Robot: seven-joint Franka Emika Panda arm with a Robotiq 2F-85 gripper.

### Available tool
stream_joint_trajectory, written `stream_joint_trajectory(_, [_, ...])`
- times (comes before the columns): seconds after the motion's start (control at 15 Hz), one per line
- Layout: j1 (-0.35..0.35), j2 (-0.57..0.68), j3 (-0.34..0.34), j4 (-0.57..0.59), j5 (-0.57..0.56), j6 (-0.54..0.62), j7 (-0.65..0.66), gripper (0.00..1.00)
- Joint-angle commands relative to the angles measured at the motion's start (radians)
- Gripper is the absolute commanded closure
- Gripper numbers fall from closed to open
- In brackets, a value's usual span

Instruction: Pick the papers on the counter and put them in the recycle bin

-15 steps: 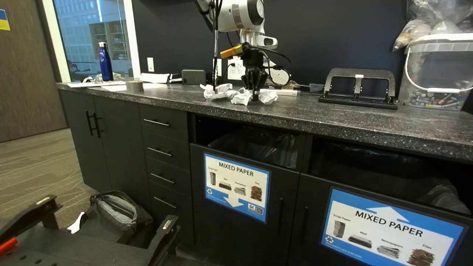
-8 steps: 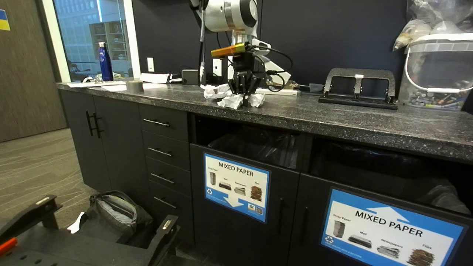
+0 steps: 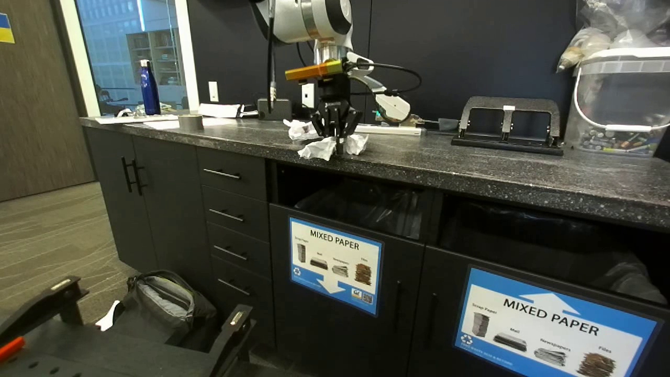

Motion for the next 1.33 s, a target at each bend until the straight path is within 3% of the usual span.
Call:
stream_joint_trajectory(0.0, [0.013,-0.124,0.013,-0.241,-0.038,0.189,-0.009,0.81])
stream_joint_trajectory(0.27, [0.019,-0.211,0.011,-0.433,-0.053,0.409,0.005,0.80])
stream_joint_trajectory(0.6, [0.037,-0.270,0.002,-0.688,-0.068,0.599,0.009,0.81])
stream_joint_trajectory(1.07, [0.036,-0.103,-0.071,-0.736,-0.174,0.981,-0.101,0.81])
stream_joint_trajectory(1.27, [-0.012,-0.021,-0.039,-0.685,-0.134,0.965,-0.193,0.81])
